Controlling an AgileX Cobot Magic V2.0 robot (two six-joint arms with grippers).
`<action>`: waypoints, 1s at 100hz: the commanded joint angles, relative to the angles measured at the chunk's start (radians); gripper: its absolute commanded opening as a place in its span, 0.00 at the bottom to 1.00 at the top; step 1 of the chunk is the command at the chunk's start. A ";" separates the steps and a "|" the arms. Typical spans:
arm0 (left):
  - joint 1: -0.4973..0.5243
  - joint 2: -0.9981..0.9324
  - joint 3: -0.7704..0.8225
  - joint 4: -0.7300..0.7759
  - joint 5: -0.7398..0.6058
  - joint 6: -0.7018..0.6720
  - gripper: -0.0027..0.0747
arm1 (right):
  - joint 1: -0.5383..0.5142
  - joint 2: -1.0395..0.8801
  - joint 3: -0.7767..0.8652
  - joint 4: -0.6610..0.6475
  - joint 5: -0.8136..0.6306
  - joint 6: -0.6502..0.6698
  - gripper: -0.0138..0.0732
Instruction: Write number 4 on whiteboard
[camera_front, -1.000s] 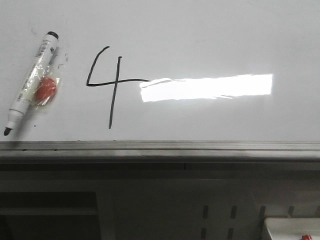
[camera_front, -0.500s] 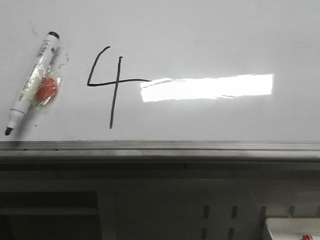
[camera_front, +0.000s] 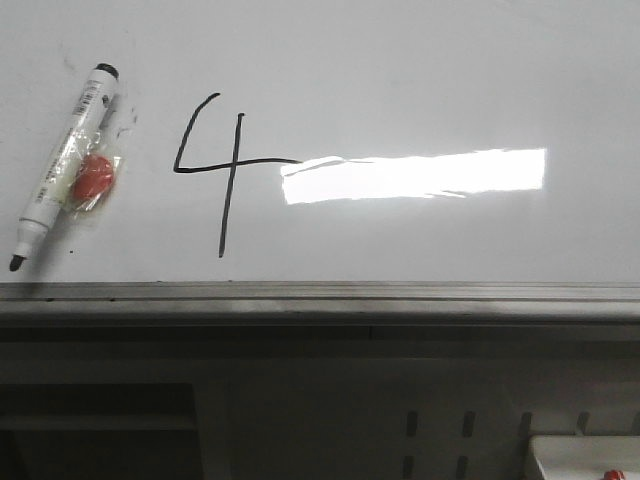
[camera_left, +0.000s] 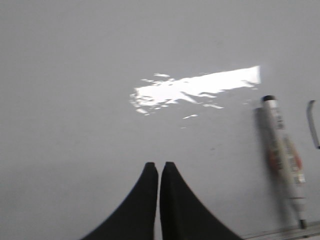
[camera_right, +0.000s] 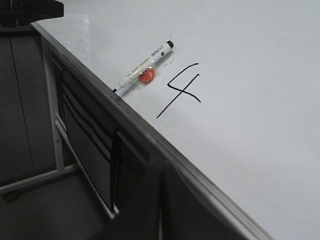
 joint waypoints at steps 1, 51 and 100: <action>0.077 -0.029 0.023 0.010 -0.051 -0.015 0.01 | -0.005 0.006 -0.025 -0.009 -0.073 -0.005 0.08; 0.134 -0.077 0.228 0.126 -0.034 -0.243 0.01 | -0.005 0.006 -0.025 -0.009 -0.073 -0.005 0.08; 0.134 -0.077 0.228 0.126 0.008 -0.243 0.01 | -0.005 0.006 -0.025 -0.009 -0.073 -0.005 0.08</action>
